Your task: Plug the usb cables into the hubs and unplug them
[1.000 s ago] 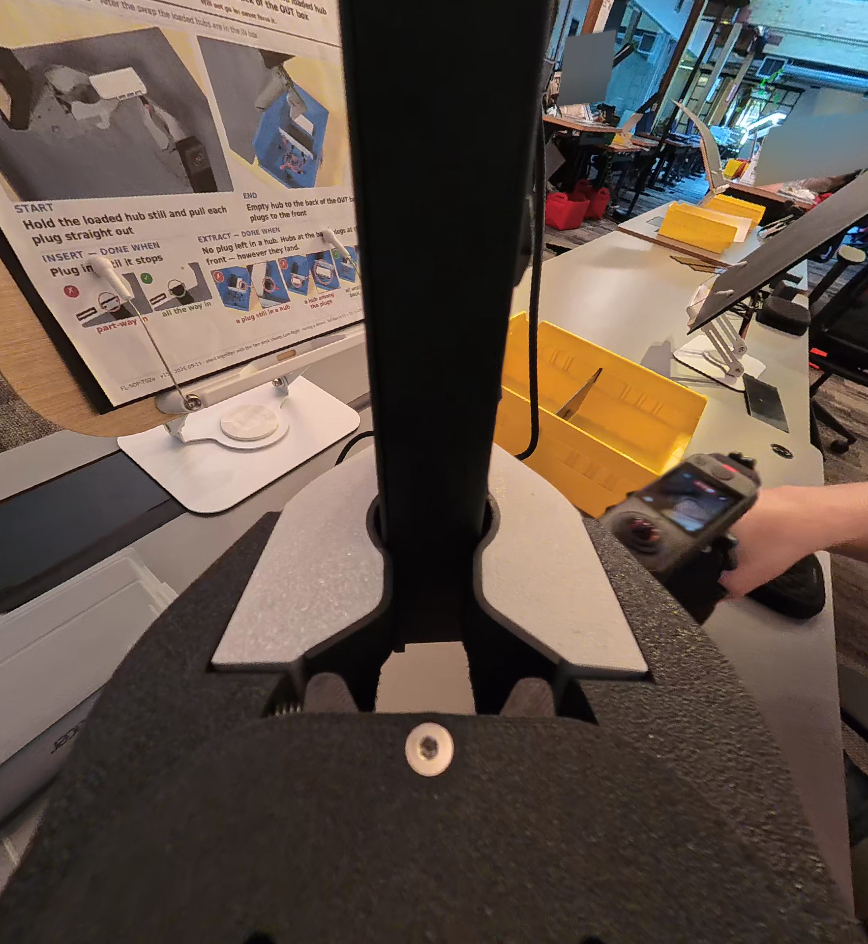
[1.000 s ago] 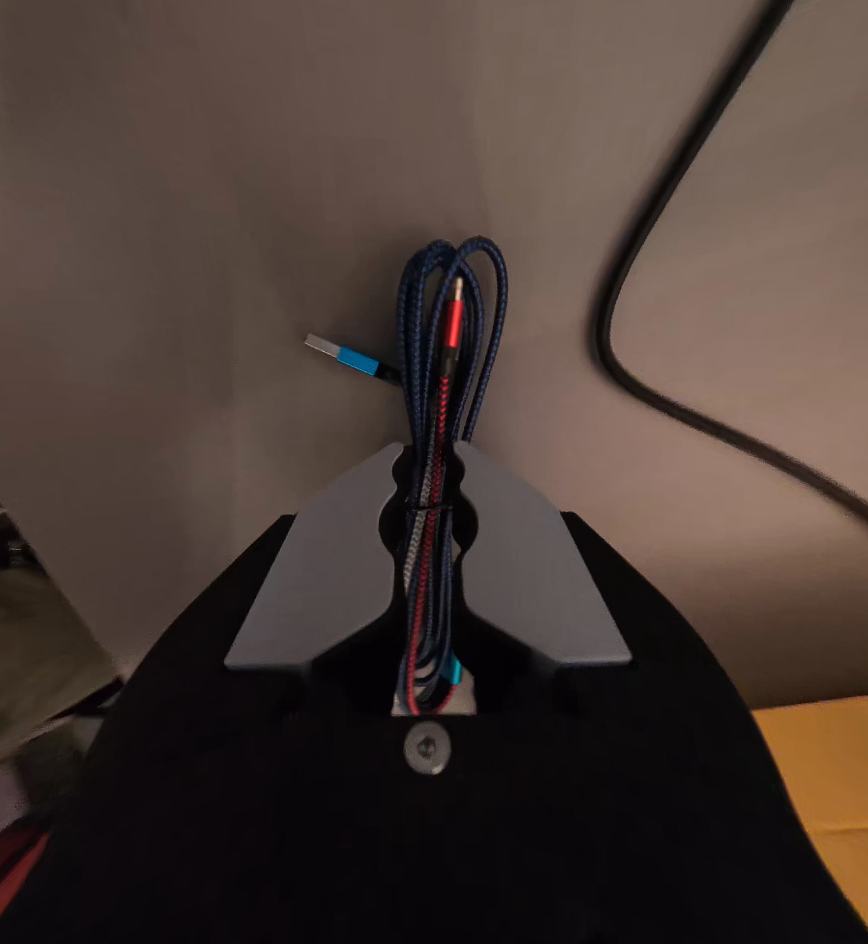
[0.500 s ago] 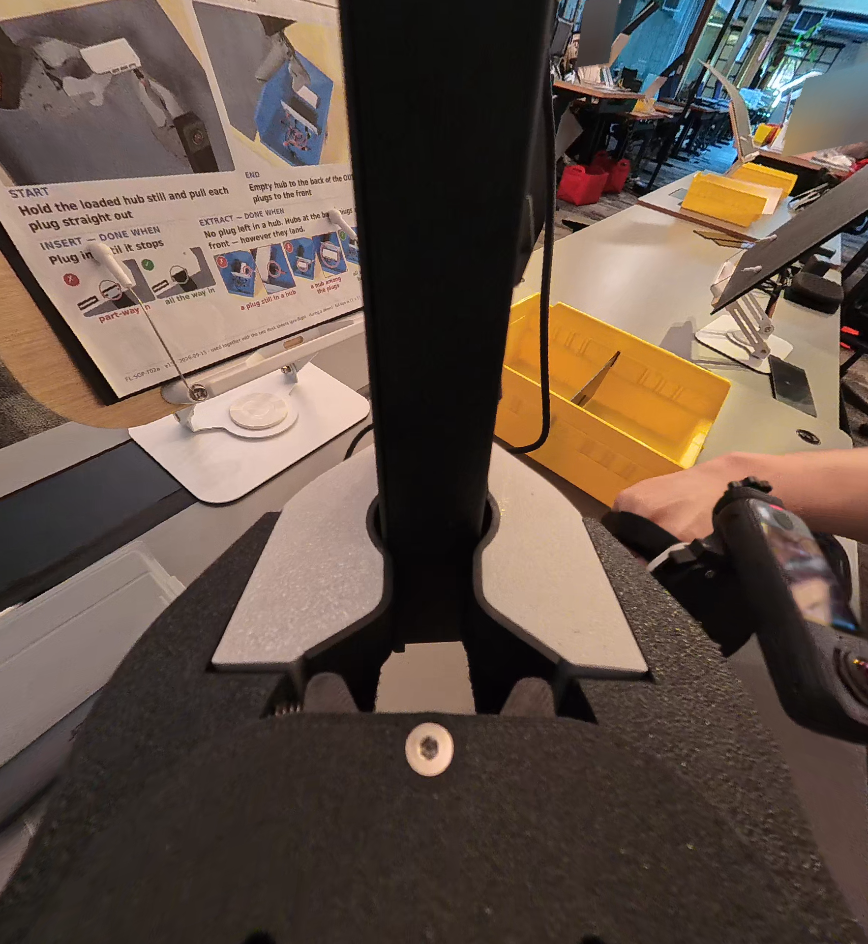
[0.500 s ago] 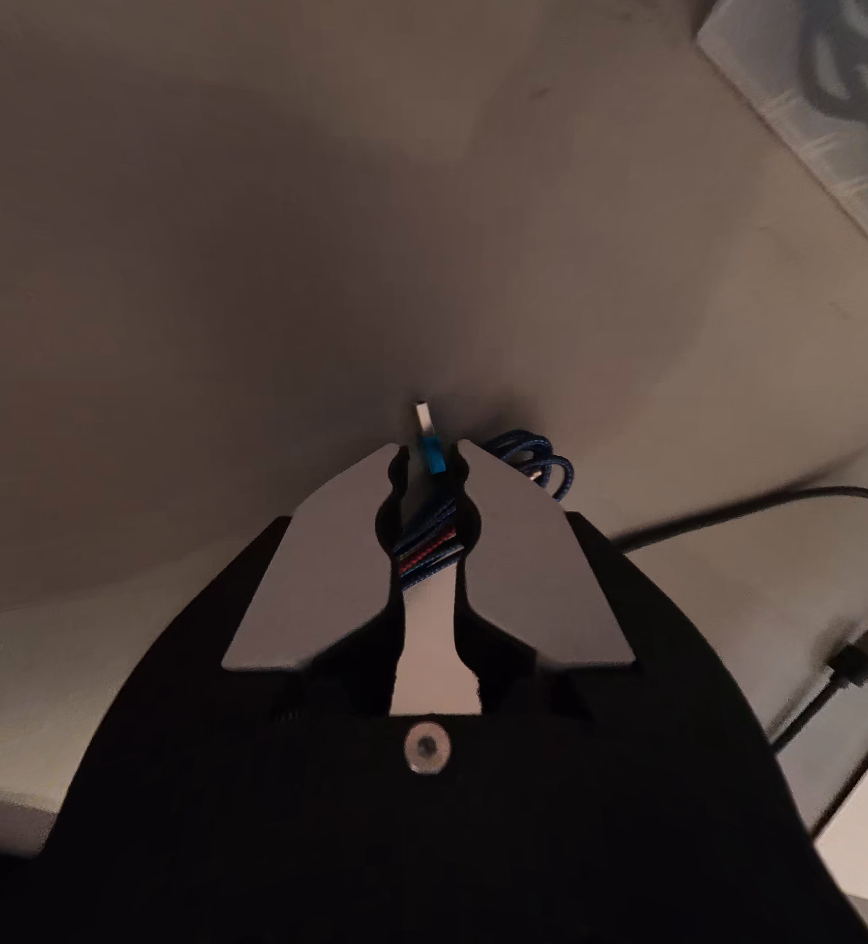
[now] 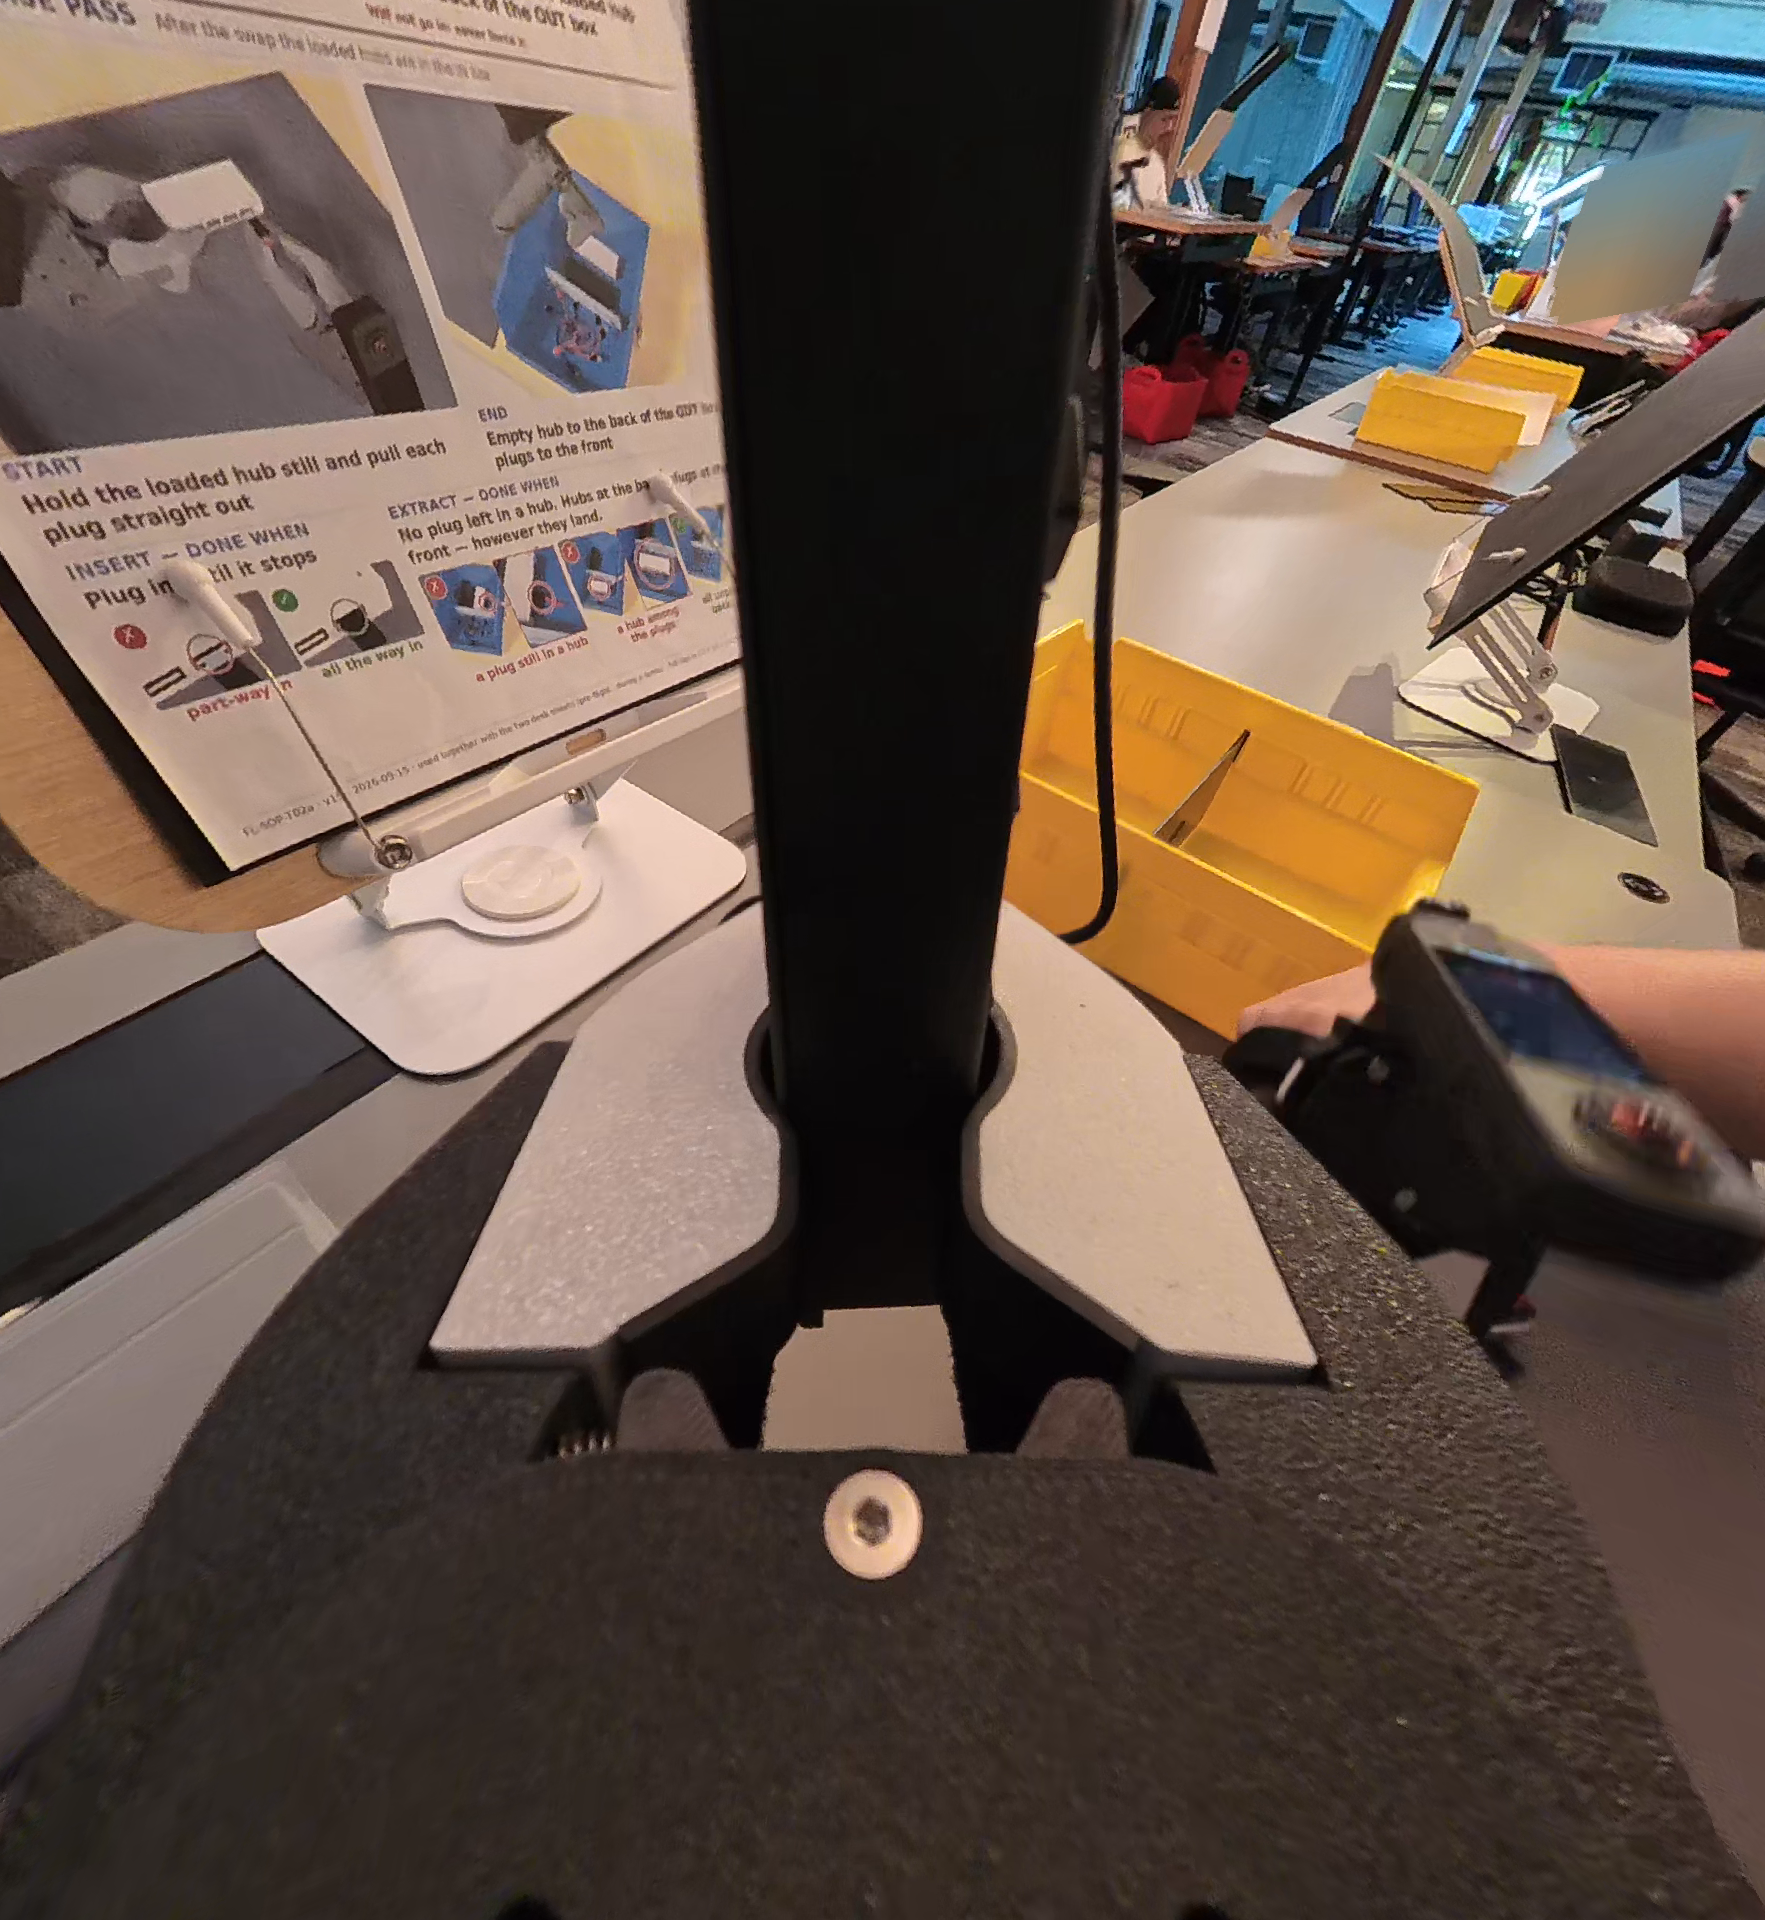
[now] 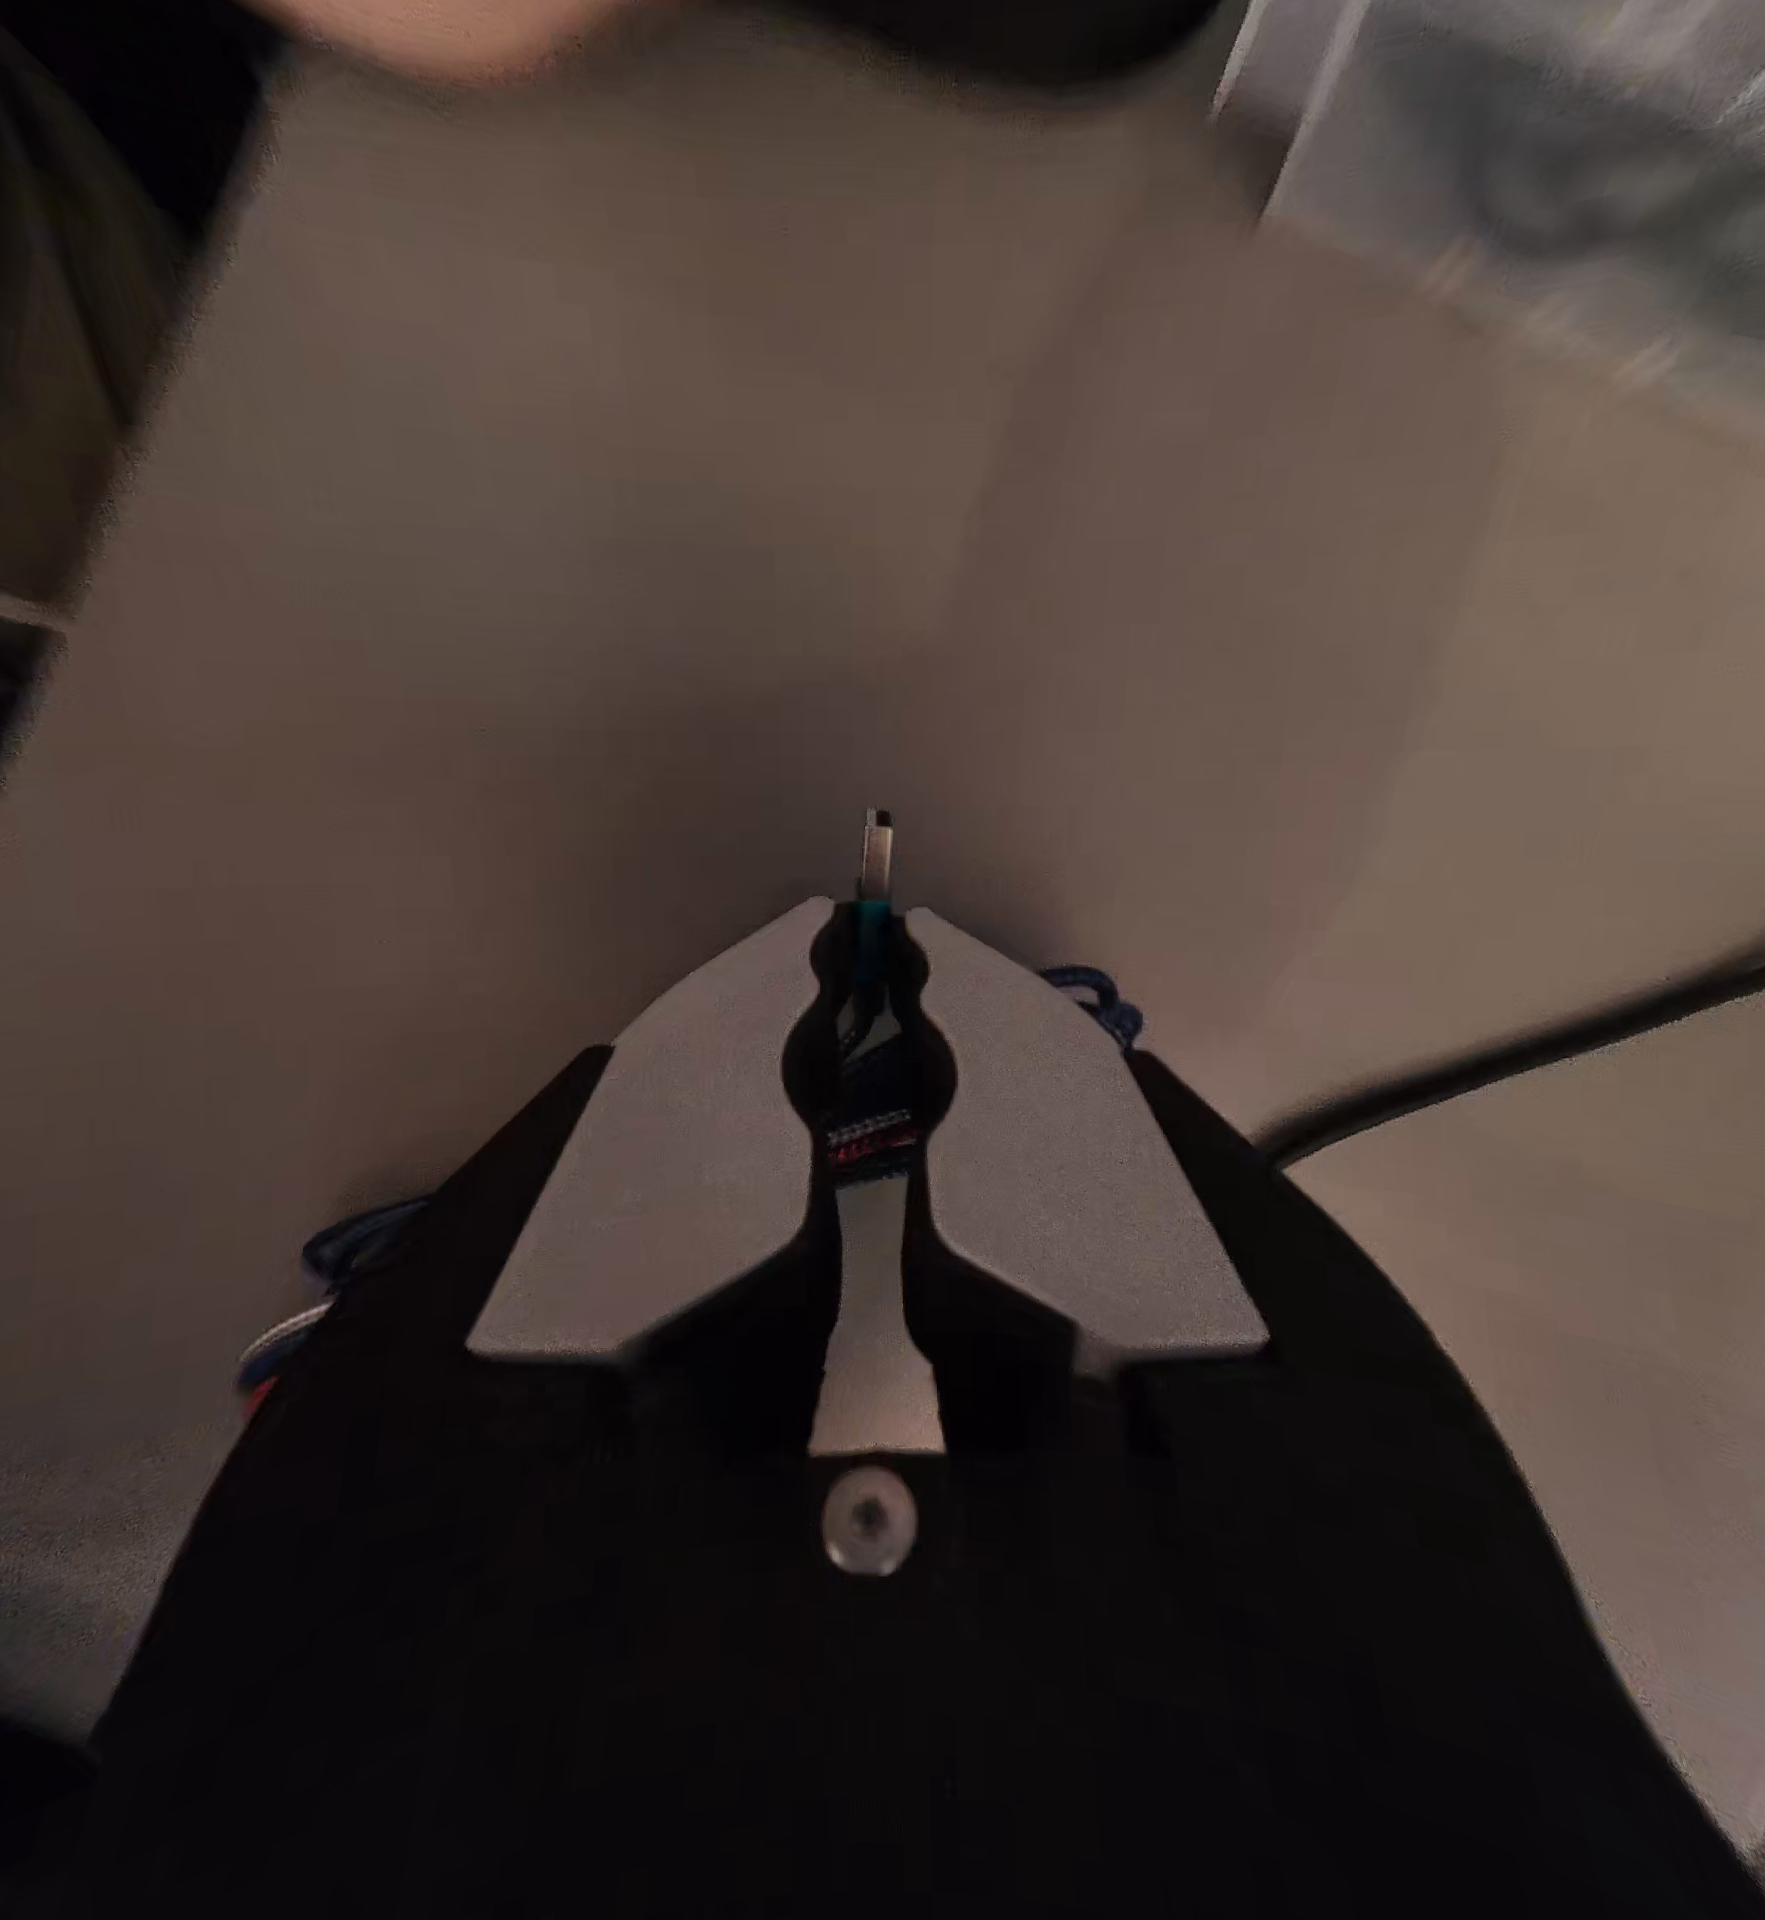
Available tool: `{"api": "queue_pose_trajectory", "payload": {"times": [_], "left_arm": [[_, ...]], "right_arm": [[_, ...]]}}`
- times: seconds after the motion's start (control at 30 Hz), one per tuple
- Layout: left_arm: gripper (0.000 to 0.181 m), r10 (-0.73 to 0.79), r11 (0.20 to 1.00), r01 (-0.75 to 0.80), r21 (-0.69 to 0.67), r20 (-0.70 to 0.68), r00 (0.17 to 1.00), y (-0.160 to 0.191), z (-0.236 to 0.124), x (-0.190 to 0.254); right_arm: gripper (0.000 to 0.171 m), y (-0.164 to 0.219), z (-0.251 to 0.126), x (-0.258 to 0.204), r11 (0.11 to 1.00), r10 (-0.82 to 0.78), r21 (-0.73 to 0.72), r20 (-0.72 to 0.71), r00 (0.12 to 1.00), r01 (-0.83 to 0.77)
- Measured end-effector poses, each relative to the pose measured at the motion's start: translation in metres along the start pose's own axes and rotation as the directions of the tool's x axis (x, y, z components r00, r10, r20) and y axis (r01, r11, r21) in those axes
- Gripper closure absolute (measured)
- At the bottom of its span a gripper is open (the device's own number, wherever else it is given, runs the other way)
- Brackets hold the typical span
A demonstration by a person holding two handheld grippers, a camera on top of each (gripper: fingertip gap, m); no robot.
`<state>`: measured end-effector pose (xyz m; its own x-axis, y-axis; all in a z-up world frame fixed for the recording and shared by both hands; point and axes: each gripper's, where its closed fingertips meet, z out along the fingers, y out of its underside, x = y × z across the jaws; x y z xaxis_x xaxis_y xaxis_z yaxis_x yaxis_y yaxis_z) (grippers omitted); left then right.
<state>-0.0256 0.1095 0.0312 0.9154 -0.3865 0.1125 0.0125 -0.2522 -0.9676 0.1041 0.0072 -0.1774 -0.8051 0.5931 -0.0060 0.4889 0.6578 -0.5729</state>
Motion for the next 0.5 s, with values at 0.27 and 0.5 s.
{"api": "queue_pose_trajectory", "payload": {"times": [0.27, 0.5], "left_arm": [[0.154, 0.099, 0.995, -0.099, 0.007, -0.028, 0.995, -0.003, 0.021, 0.019], [0.155, 0.123, 0.992, -0.123, 0.002, -0.059, 0.991, 0.000, 0.049, 0.038]], "right_arm": [[0.164, -0.085, -0.121, 0.014, 0.832, 0.075, 0.554, -0.141, 0.987, 0.016], [0.164, -0.101, -0.216, 0.039, 0.743, 0.196, 0.668, -0.282, 0.939, 0.046]]}}
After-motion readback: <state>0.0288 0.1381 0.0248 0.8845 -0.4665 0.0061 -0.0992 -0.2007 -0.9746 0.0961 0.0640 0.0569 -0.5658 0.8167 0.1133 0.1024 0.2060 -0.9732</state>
